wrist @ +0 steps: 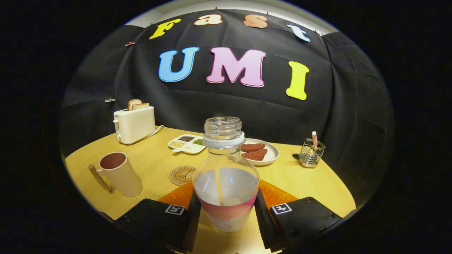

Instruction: Take the bottle from table, then pour the juice into the cup, finally place the bottle on the coaster

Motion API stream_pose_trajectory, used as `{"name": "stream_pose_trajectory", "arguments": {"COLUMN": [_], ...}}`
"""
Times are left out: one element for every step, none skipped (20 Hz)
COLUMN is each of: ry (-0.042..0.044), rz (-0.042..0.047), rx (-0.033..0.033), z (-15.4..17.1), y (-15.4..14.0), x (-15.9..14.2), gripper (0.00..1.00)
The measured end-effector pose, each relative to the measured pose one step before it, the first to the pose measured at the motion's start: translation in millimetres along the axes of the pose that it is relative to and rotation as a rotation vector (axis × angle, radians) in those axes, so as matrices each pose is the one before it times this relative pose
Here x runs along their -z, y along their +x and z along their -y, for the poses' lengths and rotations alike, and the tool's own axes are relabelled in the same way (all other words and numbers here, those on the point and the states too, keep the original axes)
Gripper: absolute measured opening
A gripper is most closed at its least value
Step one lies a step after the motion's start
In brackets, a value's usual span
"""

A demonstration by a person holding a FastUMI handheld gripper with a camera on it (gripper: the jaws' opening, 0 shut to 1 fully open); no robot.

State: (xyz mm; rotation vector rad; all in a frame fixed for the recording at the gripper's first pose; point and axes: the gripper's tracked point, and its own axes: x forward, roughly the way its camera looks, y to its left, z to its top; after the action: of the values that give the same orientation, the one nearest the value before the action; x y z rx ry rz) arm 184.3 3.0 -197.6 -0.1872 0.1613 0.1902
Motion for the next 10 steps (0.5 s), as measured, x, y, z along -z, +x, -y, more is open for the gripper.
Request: {"name": "stream_pose_trajectory", "arguments": {"ry": [-0.03839,-0.04240,-0.04819,-0.04574,-0.03820,-0.03697,-0.04148,-0.04333,-0.04565,-0.03803], "rz": [0.01375,0.01135,0.00609,0.00136,-0.00416,-0.01116,-0.01574,-0.01546,-0.02813,-0.01856], "rx": [-0.00183,-0.00653,-0.00064,-0.00261,-0.00950,-0.00469,-0.00063,-0.00370,-0.01095,-0.00755], "z": [-2.55,-3.51,-2.04,-1.97,-5.51,-3.86,-2.97,-2.69,-6.22,-4.75], "y": [-0.38,0.69,0.88,1.23,2.05,0.67,0.95,-1.46,1.82,-0.87], "x": [-10.13,-9.85,-7.99,-6.15,-4.91,-2.01,-1.22,-1.89,0.20,0.44], "gripper": [0.73,0.73,0.73,0.73,0.73,0.73,0.73,0.73,0.73,0.73]}}
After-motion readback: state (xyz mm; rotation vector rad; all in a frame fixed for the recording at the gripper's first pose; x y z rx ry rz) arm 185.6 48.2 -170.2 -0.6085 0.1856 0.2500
